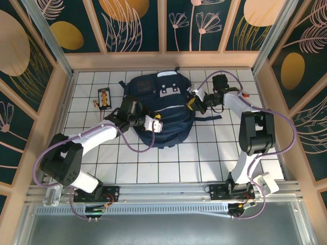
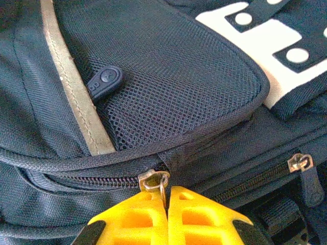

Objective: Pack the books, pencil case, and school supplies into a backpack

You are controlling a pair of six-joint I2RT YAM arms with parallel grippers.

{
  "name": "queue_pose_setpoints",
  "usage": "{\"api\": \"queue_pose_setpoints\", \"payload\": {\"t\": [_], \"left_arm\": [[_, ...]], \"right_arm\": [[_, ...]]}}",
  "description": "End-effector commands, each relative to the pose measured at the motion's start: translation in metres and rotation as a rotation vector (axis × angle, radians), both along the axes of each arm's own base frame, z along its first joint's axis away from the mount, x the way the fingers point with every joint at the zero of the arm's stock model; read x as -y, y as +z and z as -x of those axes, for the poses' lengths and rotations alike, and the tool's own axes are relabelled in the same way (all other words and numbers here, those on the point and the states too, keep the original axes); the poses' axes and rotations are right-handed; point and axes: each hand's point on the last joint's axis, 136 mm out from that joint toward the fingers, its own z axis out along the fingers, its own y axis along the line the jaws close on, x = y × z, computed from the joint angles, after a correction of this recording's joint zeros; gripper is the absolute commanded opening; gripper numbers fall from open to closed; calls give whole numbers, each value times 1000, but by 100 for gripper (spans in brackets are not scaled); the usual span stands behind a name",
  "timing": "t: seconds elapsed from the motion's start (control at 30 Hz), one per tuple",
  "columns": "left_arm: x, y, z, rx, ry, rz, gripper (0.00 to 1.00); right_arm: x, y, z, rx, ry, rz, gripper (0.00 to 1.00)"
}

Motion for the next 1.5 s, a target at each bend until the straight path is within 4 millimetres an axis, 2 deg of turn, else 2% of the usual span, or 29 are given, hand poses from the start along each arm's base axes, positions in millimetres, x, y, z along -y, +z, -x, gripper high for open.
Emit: {"api": "queue_pose_setpoints", "payload": {"t": [0.0, 0.07, 0.17, 0.27, 0.37, 0.4, 0.43, 0.47, 0.5, 0.6, 0.63, 0.67, 0.7, 0.73, 0.8, 0.87, 0.93, 1.03, 1.13, 1.2, 1.3, 1.37, 1.47], "left_arm": [[-14, -27, 43, -100, -101, -72, 0], [-15, -30, 44, -93, -102, -75, 0], [-15, -29, 44, -96, -91, -64, 0], [-12, -24, 42, -110, -82, -37, 0], [-4, -6, 33, -146, -33, 40, 0], [0, 6, 27, -168, 2, 88, 8], [6, 26, 20, -202, 45, 158, 20], [8, 43, 14, -235, 90, 222, 29], [10, 64, 10, -258, 120, 284, 36], [8, 118, 3, -303, 191, 462, 55], [3, 134, -1, -317, 227, 536, 67], [-2, 146, -3, -334, 256, 602, 71], [-13, 160, -6, -348, 294, 687, 89], [-30, 173, -14, -347, 365, 788, 99], [-74, 185, -33, -335, 571, 983, 99], [-125, 171, -49, -304, 805, 1100, 99], [-175, 135, -58, -281, 1062, 1134, 99], [-226, 82, -51, -228, 1296, 1106, 99], [-261, 46, -34, -182, 1427, 1162, 99], [-268, 23, -25, -168, 1438, 1152, 99], [-269, 8, -23, -153, 1414, 1178, 99], [-262, 15, -27, -134, 1336, 1205, 99], [-261, 10, -44, -99, 1347, 1111, 99]], "right_arm": [[49, 4, -73, 217, -213, 140, 1], [46, 0, -74, 198, -224, 135, 4], [52, -1, -76, 173, -285, 117, 8], [62, 16, -77, 196, -352, 72, 19], [70, 51, -72, 241, -406, -23, 33], [71, 66, -71, 260, -429, -64, 39], [72, 83, -68, 278, -453, -104, 50], [73, 97, -63, 294, -475, -136, 90], [75, 113, -58, 318, -510, -174, 99], [94, 152, -39, 372, -683, -286, 99], [104, 161, -32, 390, -748, -320, 99], [112, 166, -23, 409, -799, -343, 99], [126, 171, -14, 426, -884, -360, 99], [143, 170, -6, 441, -986, -375, 99], [169, 165, 13, 451, -1149, -414, 99], [181, 152, 31, 465, -1216, -408, 99], [186, 130, 44, 473, -1241, -375, 99], [196, 95, 55, 467, -1294, -354, 99], [196, 68, 60, 433, -1313, -394, 99], [194, 56, 62, 437, -1305, -400, 99], [195, 40, 69, 474, -1308, -456, 99], [199, 33, 69, 502, -1323, -474, 99], [190, 31, 49, 527, -1260, -403, 99]]}}
